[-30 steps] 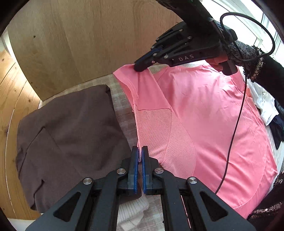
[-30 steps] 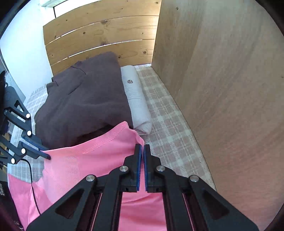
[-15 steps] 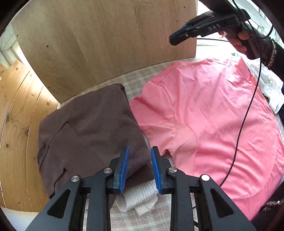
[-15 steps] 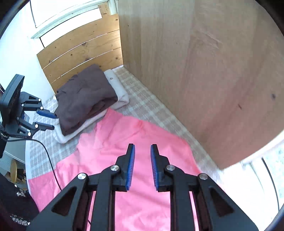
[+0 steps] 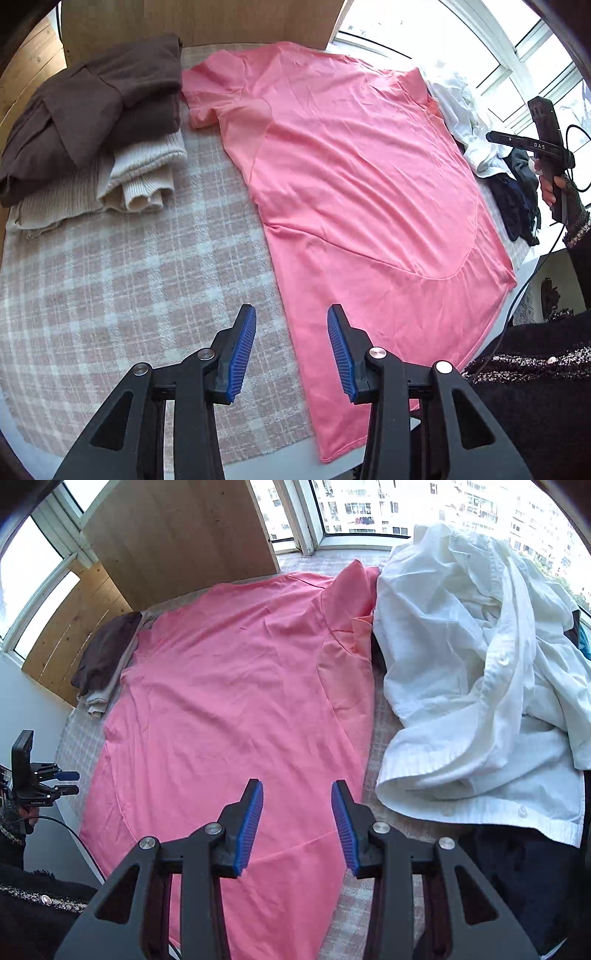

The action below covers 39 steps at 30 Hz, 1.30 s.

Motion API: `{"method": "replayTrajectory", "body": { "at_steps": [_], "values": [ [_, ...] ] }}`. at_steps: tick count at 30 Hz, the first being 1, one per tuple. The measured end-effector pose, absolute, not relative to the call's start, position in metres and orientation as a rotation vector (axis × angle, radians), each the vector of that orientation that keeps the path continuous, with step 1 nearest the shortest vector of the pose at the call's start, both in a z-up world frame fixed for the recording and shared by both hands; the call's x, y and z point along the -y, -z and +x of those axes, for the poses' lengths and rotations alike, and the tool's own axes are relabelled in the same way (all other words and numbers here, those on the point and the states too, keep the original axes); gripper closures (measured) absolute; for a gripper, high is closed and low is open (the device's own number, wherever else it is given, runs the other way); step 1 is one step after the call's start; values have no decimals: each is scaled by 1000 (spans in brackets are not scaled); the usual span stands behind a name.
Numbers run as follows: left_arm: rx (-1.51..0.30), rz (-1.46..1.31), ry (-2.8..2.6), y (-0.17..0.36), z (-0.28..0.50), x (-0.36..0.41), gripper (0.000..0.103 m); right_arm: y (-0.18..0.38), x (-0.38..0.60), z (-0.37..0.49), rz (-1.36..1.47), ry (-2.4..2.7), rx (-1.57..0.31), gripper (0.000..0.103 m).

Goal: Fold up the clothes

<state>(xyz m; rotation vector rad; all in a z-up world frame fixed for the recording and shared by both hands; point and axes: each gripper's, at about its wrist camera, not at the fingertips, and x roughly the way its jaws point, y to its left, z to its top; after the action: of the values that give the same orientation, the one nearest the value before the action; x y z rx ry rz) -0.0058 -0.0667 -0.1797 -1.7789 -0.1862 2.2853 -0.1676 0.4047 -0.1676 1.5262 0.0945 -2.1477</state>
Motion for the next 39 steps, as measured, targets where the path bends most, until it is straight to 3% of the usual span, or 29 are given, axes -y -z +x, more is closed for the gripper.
{"method": "replayTrajectory", "body": {
  "at_steps": [14,24,26,27,29,30,31,39],
  "values": [
    [300,-1896,-2146,203,93,38,60,228,-498,-24,1765,2173,211,65],
    [256,-1911,-2151,216,101,27,58,235,-495,8,1770,2114,198,61],
    [238,-1898,-2154,218,100,23,60,231,-494,9,1758,2109,194,61],
    [237,-1899,-2140,220,100,21,67,230,-494,10,1752,2107,192,61],
    [231,-1894,-2115,222,102,18,97,227,-494,11,1741,2103,188,62],
    [223,-1895,-2105,223,102,17,100,225,-493,12,1735,2101,186,78],
    [215,-1891,-2102,223,103,16,102,223,-493,13,1729,2099,184,98],
    [259,-1869,-2155,199,108,39,102,221,-491,13,1770,2060,111,97]
  ]
}}
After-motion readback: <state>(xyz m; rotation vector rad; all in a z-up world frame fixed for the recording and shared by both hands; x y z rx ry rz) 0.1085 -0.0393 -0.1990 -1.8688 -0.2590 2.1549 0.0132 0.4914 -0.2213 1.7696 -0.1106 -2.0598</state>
